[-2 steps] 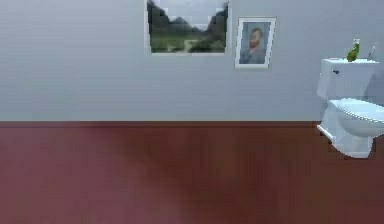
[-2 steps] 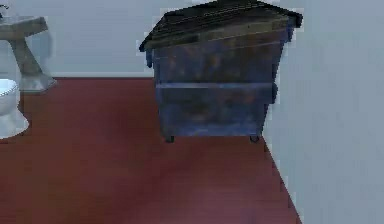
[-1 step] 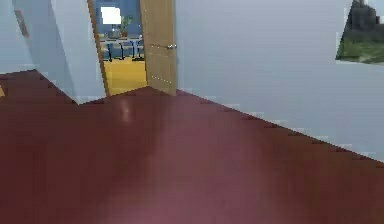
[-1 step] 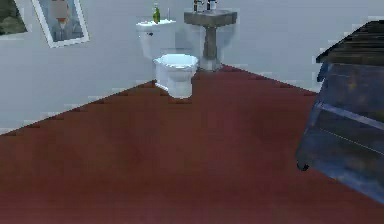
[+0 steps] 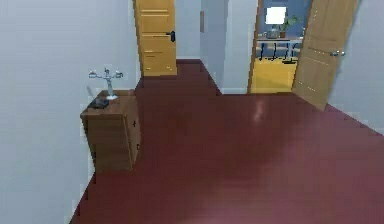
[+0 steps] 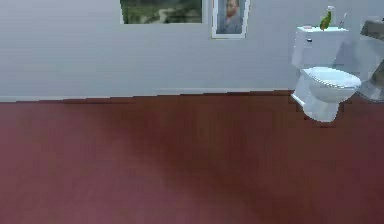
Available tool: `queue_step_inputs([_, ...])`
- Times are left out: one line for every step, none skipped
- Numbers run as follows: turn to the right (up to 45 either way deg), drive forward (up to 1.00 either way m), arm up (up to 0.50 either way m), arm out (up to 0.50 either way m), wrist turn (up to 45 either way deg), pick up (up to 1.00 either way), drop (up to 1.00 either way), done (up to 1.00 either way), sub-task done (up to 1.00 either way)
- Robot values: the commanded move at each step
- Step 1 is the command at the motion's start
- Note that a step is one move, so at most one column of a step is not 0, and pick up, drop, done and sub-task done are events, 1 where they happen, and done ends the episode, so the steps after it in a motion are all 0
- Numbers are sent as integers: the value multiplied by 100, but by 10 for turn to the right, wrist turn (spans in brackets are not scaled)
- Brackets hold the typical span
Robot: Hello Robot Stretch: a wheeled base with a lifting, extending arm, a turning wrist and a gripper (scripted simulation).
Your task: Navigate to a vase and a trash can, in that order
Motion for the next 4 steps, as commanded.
queue_step_inputs([0,100,0,0,0,0,0,0,0])
queue_step_inputs([0,100,0,0,0,0,0,0,0])
queue_step_inputs([0,100,0,0,0,0,0,0,0])
queue_step_inputs([-30,0,0,0,0,0,0,0,0])
